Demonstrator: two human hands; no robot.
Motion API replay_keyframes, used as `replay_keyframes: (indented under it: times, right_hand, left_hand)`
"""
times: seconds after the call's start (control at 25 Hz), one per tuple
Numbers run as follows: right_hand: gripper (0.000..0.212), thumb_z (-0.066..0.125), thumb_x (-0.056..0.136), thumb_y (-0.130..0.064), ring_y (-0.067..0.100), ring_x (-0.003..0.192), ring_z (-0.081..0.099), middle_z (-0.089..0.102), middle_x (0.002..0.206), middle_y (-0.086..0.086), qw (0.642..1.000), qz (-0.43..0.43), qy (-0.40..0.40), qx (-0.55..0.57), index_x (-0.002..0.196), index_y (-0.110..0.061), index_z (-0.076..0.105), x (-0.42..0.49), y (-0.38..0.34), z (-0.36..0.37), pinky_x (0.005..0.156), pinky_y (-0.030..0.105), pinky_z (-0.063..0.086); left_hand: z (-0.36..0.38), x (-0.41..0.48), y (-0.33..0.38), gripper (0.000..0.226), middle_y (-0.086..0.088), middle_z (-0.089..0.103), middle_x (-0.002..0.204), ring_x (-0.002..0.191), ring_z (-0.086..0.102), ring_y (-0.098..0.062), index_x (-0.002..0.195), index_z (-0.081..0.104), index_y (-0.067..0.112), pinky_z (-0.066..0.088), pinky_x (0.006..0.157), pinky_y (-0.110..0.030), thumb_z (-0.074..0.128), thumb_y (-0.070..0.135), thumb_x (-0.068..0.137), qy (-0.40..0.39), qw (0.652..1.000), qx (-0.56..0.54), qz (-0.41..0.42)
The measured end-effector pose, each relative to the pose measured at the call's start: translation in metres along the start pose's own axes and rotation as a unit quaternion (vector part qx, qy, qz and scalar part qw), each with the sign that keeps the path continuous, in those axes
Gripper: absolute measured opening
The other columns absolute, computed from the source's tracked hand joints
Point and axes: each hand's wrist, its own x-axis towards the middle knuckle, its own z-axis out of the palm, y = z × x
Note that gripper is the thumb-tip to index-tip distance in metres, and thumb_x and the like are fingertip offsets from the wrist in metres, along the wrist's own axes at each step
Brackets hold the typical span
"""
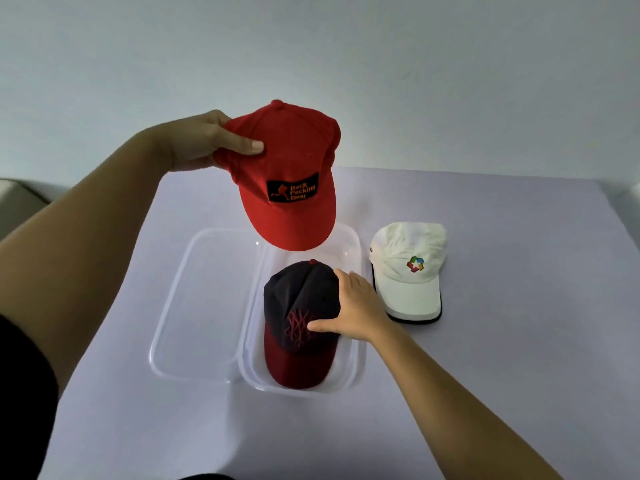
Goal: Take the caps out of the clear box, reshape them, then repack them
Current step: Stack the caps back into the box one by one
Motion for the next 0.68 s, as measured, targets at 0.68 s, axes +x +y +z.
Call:
replay_keyframes:
  times: [0.68]
  right_hand:
    - [0.106,0.076,0.063,-0.052,0.018,0.123,0.034,0.036,0.135,0.004,0.983,-0.085,0.151,0.06,0.144,-0.024,0.013,-0.017,-0.002,0.032,0.109,0.028,0.027]
  left_hand:
    - [0.051,0.079,-0.067,0.019,0.0,0.072,0.067,0.066,0.067,-0.013,0.059,0.075,0.014,0.053,0.067,-0.018,0.068,0.017,0.077,-0.185,0.973,0.064,-0.123]
